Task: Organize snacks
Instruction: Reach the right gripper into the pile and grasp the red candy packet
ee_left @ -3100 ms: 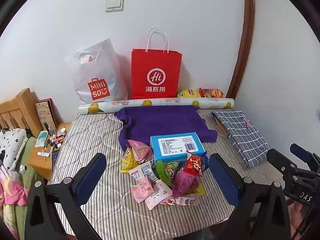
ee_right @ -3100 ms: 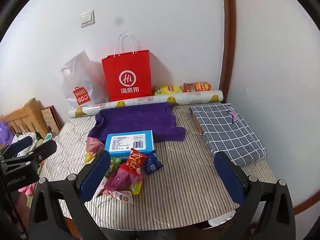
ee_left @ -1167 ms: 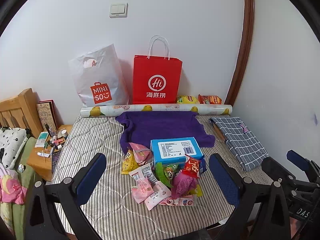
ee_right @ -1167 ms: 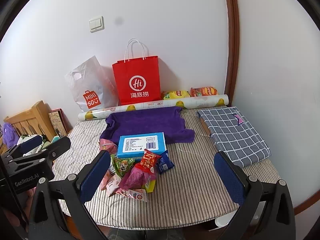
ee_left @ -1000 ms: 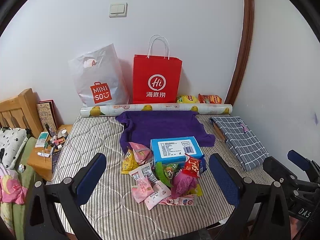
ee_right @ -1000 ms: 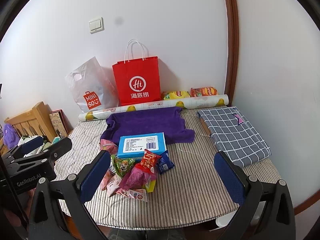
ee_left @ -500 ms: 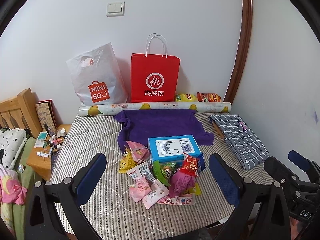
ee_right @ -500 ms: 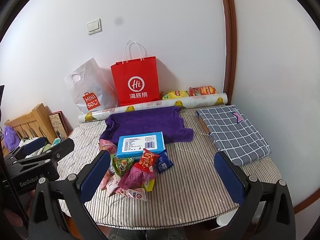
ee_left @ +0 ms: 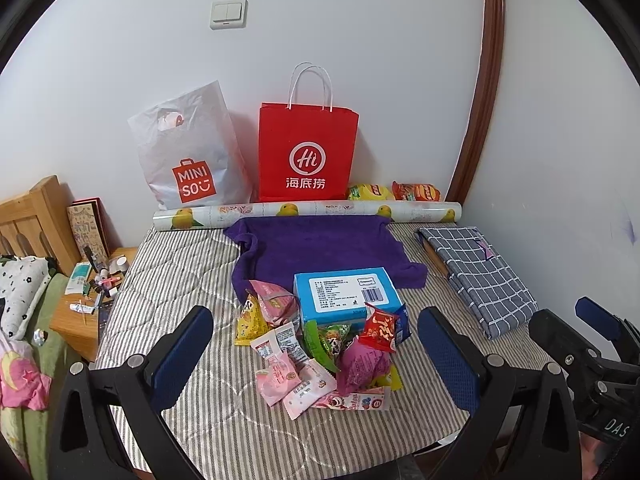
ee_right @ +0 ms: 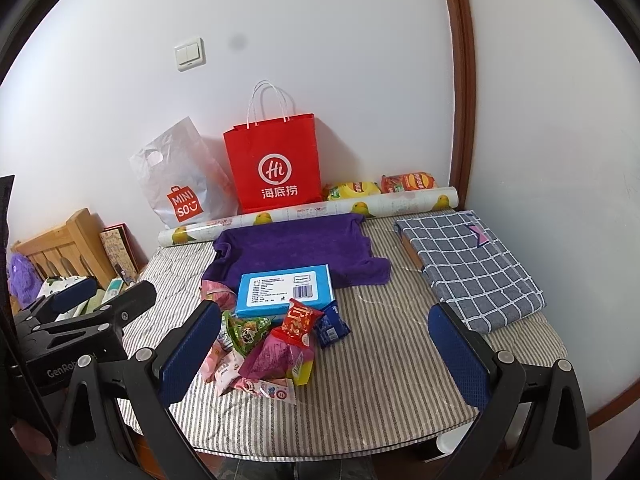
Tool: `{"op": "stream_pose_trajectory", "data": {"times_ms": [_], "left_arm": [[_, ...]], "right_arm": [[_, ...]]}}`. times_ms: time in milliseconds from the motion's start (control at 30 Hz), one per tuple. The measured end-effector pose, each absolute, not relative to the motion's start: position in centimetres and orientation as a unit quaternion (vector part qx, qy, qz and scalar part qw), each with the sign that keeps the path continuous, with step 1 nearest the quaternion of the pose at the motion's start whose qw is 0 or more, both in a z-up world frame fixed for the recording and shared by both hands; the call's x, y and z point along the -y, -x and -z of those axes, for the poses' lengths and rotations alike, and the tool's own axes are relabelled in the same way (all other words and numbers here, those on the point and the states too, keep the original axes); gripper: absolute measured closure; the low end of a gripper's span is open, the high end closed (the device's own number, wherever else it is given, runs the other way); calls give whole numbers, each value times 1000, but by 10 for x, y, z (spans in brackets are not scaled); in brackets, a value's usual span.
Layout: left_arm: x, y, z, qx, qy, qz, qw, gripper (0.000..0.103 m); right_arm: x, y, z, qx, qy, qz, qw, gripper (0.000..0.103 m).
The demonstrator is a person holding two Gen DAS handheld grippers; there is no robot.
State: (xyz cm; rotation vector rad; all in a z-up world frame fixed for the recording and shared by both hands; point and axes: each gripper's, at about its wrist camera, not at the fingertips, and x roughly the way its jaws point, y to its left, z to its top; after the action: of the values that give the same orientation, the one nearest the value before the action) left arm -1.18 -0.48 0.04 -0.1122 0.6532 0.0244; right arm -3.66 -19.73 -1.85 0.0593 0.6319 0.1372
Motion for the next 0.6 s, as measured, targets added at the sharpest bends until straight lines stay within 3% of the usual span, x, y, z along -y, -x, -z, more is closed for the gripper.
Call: {"op": "stream_pose_trajectory", "data": {"times_ms": [333,600], "left_arm": [[-5,-9,16,-334,54,-15,941,0],[-34,-41,65,-384,72,-37,920,1]], "right_arm": [[191,19,34,-320,-27,-76,944,1],[204,-20,87,-372,-52,-65,924,2]]}}
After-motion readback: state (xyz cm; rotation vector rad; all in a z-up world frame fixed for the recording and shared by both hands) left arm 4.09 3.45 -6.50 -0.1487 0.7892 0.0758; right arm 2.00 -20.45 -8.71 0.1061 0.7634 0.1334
